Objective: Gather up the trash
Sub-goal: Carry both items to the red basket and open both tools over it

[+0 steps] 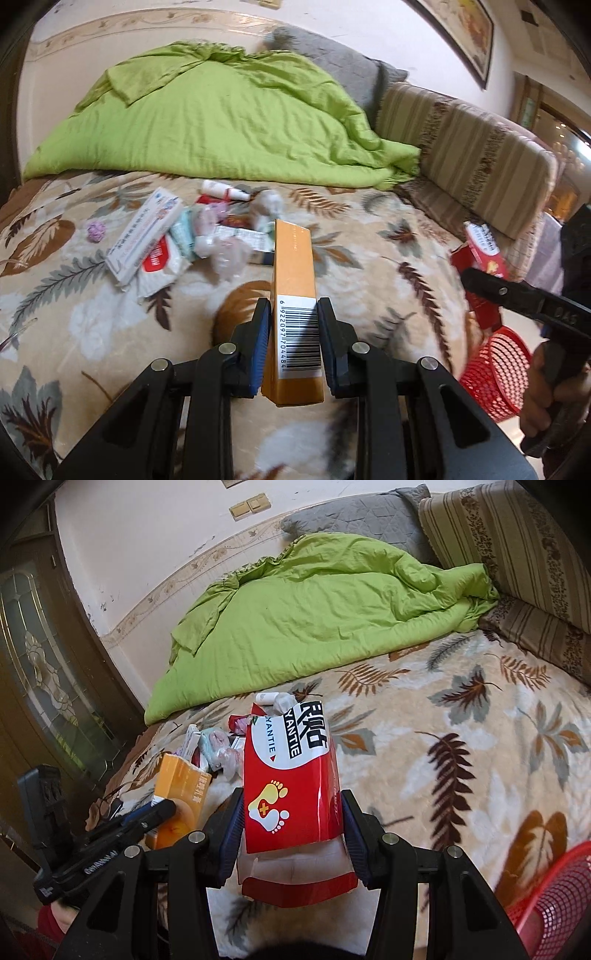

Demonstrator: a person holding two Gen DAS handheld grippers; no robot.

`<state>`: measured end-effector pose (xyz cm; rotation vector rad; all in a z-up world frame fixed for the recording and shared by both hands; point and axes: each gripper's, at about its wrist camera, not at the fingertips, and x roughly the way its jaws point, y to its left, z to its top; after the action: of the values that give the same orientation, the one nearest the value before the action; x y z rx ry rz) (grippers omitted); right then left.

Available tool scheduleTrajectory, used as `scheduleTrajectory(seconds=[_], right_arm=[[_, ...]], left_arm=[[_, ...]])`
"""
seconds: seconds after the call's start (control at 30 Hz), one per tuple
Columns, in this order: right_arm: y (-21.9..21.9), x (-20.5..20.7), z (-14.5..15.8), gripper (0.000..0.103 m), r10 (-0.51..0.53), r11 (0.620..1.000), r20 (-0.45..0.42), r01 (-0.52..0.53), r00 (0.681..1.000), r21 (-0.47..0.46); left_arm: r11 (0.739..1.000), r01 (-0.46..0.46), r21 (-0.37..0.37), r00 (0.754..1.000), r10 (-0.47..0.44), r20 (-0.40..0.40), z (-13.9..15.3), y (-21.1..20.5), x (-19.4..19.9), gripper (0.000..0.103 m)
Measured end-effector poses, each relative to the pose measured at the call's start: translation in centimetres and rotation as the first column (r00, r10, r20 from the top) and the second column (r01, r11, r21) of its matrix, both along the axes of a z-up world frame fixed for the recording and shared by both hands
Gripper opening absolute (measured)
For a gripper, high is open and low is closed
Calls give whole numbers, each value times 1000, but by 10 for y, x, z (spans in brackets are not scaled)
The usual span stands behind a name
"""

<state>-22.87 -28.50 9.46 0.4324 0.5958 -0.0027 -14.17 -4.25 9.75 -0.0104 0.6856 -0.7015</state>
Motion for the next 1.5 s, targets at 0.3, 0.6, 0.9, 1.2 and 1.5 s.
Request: scheduleTrajectory(seconds=[0.3, 0.6, 0.9, 1.2, 1.5], right_arm=[[-27, -51, 1, 54, -63, 998, -27, 63, 998, -15], [-114, -145, -5, 54, -315, 949, -87, 315, 945, -12], [-163, -206, -26, 62, -461, 884, -148, 467, 875, 10], [-176, -226, -19, 73, -551, 834, -147, 550, 821, -50], [-163, -208, -4, 74, -507, 861, -98, 507, 856, -31]], left_arm=[[989, 149, -7, 989, -149, 4, 23, -44, -36, 24], [909, 415, -29, 906, -416, -74, 30, -149, -90, 24], [778, 629, -4, 765, -619, -178, 10, -254, -154, 25], [756, 654, -30, 735, -644, -214, 7, -274, -165, 63], [833, 552, -38, 814, -549, -188, 22, -231, -131, 76]])
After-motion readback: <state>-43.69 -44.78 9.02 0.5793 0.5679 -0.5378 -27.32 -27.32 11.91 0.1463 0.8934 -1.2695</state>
